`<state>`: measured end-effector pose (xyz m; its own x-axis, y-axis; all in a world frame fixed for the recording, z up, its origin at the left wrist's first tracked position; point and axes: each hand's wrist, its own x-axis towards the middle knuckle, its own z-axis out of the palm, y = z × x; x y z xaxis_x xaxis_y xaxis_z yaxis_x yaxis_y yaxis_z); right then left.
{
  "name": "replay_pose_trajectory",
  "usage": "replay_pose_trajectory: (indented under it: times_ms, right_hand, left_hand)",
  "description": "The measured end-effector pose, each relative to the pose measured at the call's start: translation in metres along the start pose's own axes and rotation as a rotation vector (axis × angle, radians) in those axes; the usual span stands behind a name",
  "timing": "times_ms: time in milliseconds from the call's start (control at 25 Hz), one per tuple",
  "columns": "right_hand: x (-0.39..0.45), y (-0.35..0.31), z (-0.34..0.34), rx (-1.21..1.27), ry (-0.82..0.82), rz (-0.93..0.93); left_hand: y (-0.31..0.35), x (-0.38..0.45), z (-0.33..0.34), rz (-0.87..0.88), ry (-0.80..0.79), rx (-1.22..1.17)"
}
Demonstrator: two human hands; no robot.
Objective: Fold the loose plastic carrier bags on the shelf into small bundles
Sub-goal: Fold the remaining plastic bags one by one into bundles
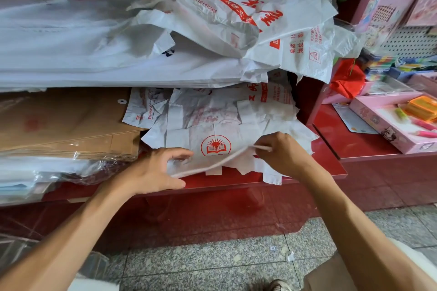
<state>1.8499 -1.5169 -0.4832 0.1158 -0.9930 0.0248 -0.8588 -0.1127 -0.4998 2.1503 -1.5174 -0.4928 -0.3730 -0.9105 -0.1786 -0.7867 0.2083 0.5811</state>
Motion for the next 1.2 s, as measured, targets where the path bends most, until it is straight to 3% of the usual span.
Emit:
replay_pose_trajectory:
  times_ms: [160, 240, 360, 560, 640, 800, 920, 1000, 1080, 1200]
  right_hand:
    - [0.001, -0.001, -0.004, 0.464, 0.113, 0.105]
    - [0.005, 0.002, 0.005, 0.567, 0.145, 0.189]
    - [0.01, 0.007, 0.017, 0.444, 0.117, 0.311]
    - [0.013, 0.011, 0.018, 0.341, 0.088, 0.345]
    - [0.015, 0.013, 0.019, 0.326, 0.102, 0.352]
    - [0.014, 0.019, 0.025, 0.067, 0.075, 0.354]
    - [0.008, 0.01, 0.03, -0.159, 0.336, 0.206]
    - [0.005, -0.003, 0.04, -0.236, 0.413, -0.031]
    - [0.003, -0.019, 0.057, -0.22, 0.232, -0.272]
    - [0.0, -0.025, 0.076, -0.238, -0.066, -0.338]
  left_hand:
    - [0.0, 0.008, 0.004, -0.161, 0.294, -0.136]
    - [-0.001, 0.012, 0.004, -0.247, 0.38, -0.306]
    - [-0.003, 0.012, 0.005, -0.317, 0.413, -0.54]
    - [0.001, 0.015, 0.005, -0.284, 0.477, -0.549]
    - [-0.004, 0.017, 0.002, -0.316, 0.47, -0.482]
    - [-0.014, 0.015, 0.005, -0.413, 0.325, -0.225]
    - [-0.009, 0.013, 0.011, -0.332, 0.392, 0.171]
    - [0.0, 0.013, 0.016, -0.043, 0.456, 0.384]
    - [0.013, 0.017, 0.026, 0.155, 0.321, 0.339]
    - [0.019, 0.026, 0.035, 0.167, 0.094, 0.193]
